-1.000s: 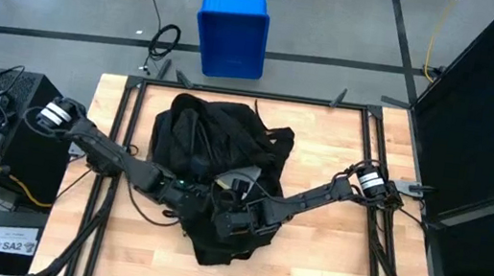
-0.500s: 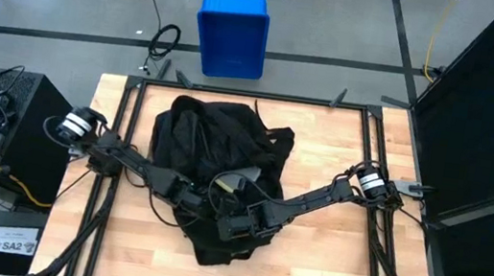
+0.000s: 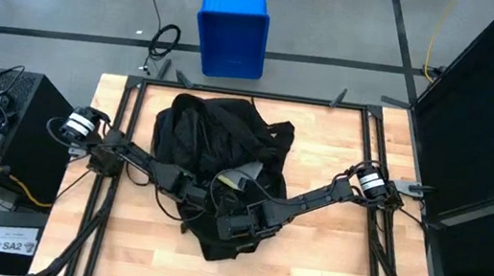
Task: Unpack backpack
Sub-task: Remove the yellow zipper pouch from the black backpack
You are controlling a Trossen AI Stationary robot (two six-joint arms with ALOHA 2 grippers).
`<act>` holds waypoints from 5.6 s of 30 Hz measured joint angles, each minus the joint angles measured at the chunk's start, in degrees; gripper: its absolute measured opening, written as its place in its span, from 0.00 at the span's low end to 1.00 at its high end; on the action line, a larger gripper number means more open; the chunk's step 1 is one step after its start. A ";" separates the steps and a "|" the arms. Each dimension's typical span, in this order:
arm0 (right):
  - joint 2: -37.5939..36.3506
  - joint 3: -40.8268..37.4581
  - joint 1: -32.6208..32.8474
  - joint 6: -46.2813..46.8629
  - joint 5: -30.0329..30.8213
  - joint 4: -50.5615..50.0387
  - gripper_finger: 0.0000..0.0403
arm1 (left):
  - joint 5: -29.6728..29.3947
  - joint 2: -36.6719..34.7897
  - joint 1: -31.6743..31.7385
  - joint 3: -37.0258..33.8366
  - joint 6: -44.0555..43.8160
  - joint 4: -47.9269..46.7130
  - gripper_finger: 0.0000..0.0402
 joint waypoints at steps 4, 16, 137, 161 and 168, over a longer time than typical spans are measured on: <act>0.00 0.00 0.00 -0.05 -0.09 0.07 0.38 | -1.14 0.00 0.60 0.00 -0.53 0.00 0.02; 0.00 1.63 1.46 5.24 7.66 -14.88 0.34 | -7.09 0.00 -2.51 1.69 -1.80 -5.11 0.00; -3.52 -10.21 4.65 30.22 -1.78 -3.65 0.26 | 6.14 -2.97 7.36 -2.78 16.19 14.45 0.53; -3.52 -10.21 4.66 29.16 -1.90 -2.62 0.26 | 6.85 5.37 8.89 -2.27 22.71 22.87 0.01; -3.52 -10.21 4.51 30.83 -0.75 -4.25 0.26 | 6.78 2.80 3.82 -2.40 20.30 20.88 0.00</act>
